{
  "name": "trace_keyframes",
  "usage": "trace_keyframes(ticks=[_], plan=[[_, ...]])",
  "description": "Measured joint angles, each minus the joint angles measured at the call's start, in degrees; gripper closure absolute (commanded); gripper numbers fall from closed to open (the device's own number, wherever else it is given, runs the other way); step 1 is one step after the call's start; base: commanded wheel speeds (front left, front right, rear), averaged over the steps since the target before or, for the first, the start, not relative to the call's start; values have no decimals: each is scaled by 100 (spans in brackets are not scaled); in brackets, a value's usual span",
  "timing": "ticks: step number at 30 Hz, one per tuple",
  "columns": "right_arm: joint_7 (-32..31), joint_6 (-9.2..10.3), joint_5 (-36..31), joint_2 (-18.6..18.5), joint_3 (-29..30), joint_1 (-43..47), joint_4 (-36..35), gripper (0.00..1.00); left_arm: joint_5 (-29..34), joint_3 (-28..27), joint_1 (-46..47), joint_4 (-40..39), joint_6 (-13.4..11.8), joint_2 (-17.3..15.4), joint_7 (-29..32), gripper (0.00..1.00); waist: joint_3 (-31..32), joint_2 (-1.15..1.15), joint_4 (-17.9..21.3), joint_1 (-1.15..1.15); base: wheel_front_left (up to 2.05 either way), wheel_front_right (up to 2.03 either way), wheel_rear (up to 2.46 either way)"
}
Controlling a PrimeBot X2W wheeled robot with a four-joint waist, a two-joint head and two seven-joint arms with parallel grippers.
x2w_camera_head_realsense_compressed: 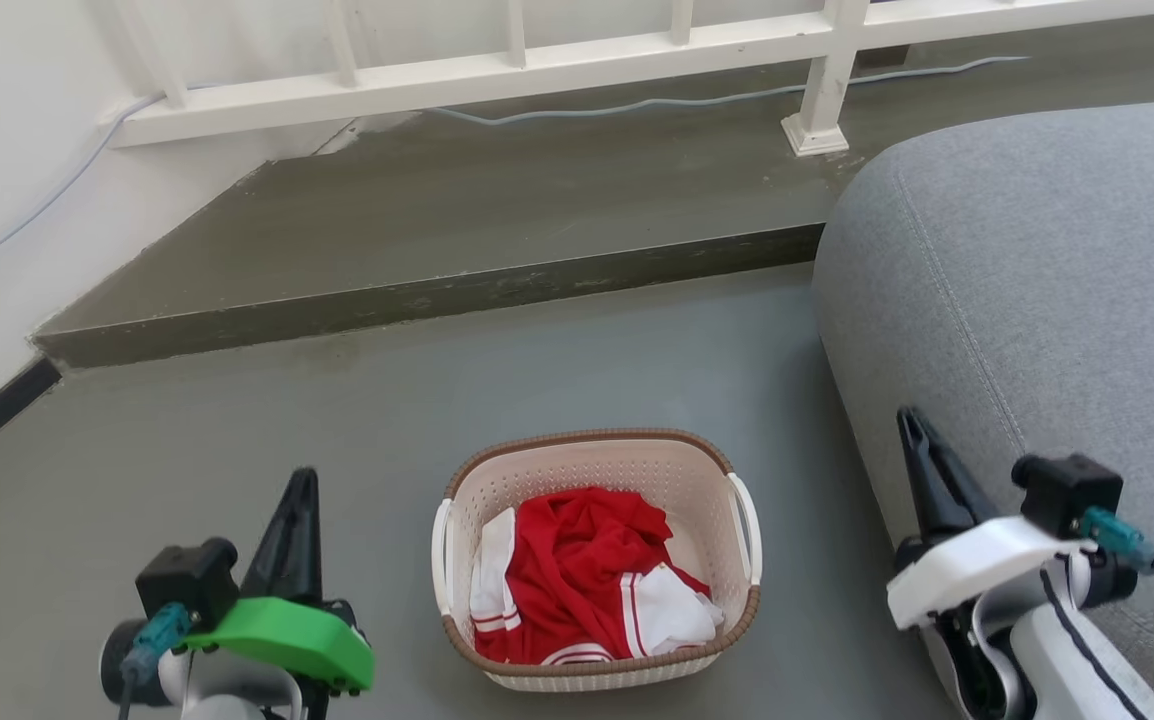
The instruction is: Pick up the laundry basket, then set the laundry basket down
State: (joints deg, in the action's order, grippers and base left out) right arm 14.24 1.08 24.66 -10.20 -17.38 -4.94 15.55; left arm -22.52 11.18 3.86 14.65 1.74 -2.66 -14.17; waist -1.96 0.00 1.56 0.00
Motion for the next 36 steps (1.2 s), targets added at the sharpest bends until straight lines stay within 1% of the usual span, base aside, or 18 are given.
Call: trace_keyframes(ticks=[5, 8, 10, 15, 17, 33, 36], plan=[[-18, -7, 119, 74, 46, 123, 59, 100, -140, -23, -72, 101, 0, 10, 51, 100, 6, 0, -4, 0, 0, 0, 0], [-68, -21, 322, 85, 102, 123, 57, 100, -300, -83, -71, 119, 1, 11, 110, 100, 14, 0, -10, 0, 0, 0, 0], [-97, -56, 457, 101, 154, 123, 56, 100, -470, -151, -70, 129, 1, 11, 159, 100, 18, 0, -12, 0, 0, 0, 0], [-204, -68, 904, 124, 259, 122, 53, 100, -929, -198, -69, 136, 29, 11, 279, 100, 27, 0, -21, 0, 0, 0, 0], [-246, -109, 1057, 135, 304, 122, 52, 100, -1061, -218, -69, 137, 36, 11, 321, 100, 31, 0, -24, 0, 0, 0, 0], [-587, -211, 2093, 281, 703, 122, 49, 100, -2094, -503, -66, 145, 135, 18, 659, 100, 59, 0, -51, 0, 0, 0, 0], [-643, -256, 2272, 290, 784, 122, 48, 100, -2325, -555, -65, 146, 154, 18, 716, 100, 64, 0, -56, 0, 0, 0, 0]])
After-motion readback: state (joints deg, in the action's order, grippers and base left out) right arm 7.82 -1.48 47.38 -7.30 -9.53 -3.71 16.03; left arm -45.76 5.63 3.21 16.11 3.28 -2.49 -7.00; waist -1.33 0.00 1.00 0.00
